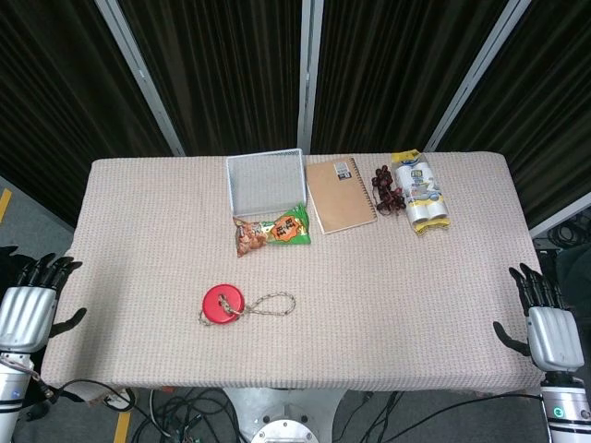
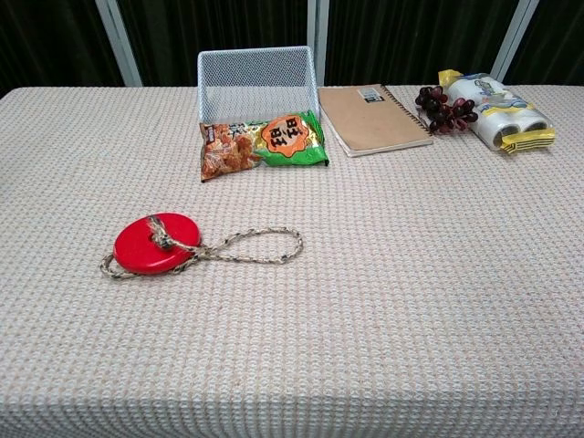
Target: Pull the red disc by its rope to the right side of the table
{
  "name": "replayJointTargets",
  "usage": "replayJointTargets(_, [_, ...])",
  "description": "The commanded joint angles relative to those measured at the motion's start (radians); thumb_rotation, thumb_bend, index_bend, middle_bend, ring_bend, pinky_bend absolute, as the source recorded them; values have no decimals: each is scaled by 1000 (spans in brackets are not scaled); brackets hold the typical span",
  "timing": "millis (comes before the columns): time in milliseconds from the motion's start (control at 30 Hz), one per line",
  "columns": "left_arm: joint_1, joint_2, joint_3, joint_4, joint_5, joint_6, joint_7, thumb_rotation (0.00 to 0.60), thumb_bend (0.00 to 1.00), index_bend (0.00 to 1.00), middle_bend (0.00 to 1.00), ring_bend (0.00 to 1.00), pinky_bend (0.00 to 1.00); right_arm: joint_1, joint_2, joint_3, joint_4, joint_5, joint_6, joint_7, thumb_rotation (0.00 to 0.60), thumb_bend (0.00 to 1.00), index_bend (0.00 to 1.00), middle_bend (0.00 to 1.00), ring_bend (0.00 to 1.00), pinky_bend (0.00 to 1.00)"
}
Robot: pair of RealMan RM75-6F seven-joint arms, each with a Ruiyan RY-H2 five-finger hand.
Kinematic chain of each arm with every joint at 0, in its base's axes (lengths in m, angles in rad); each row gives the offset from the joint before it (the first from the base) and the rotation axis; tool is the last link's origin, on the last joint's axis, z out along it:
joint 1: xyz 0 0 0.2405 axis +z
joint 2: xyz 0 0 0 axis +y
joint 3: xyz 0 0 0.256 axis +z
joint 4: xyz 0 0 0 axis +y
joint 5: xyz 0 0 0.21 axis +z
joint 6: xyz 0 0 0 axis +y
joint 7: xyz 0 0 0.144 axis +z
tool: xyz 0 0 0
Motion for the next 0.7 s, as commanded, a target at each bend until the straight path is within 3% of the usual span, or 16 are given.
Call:
replayJointTargets(33, [0,2,2,-3,1,-1,3,600,175,214,172,99,185,-1,-3,2,3,6,0,-3,600,175,0,0,0,0])
replayJointTargets(533, [8,-10,16,18,15,4,-7,600,175,214,172,99,185,27,-23,-17,20,-32,-34,-14,600,175,0,5,0,0])
replayJointTargets(700, [11,-15,14,22,14,13,-16,600,175,214,172,99,185,99,-7,-24,-16,-83,-121,-41,600,174,0,7,0,0])
